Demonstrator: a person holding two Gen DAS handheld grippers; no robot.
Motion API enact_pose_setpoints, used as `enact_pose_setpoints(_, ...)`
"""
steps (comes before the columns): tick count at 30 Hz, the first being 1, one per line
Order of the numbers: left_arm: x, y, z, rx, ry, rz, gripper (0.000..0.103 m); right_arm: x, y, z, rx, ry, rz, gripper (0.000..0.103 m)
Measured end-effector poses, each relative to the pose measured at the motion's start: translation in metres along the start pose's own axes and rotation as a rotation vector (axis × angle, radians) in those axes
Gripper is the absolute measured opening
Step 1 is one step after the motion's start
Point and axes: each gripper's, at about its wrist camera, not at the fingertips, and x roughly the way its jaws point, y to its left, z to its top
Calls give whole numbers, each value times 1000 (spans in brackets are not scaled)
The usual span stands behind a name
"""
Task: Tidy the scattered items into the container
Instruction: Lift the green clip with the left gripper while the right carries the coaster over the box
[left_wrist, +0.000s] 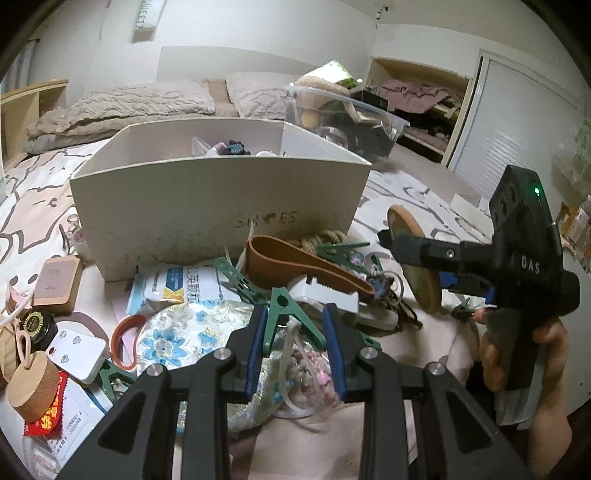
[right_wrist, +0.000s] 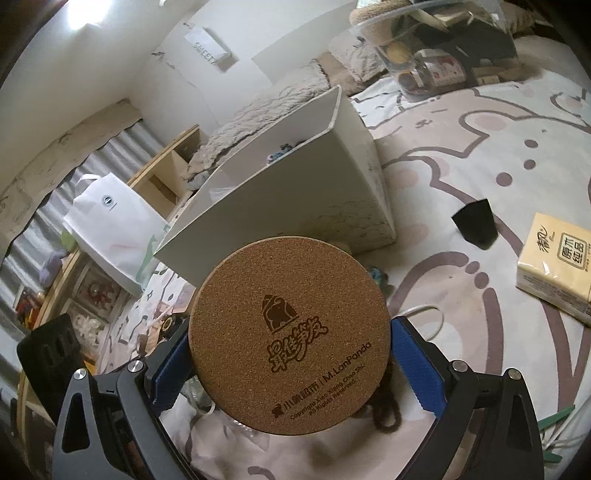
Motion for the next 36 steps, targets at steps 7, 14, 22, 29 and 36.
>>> enact_pose_setpoints(7,-9,0,10,-19,-45,3,30,-5,19,0,-54,-24,-7,99)
enact_pose_setpoints(14,-23,2,22,-23,-95,13,30,-14,36,8,-90,-69,5,99)
enact_pose_setpoints(22,-41,2,50,-3,-161,31,30,-27,68,31,-169,-127,30,99)
enact_pose_setpoints(29,-63,5,83,11,-243,26,30,-40,95,58,-231,-192,69,99)
enact_pose_setpoints(36,-84,5,118,41,-333,36,30,-52,121,91,-273,-269,105,99)
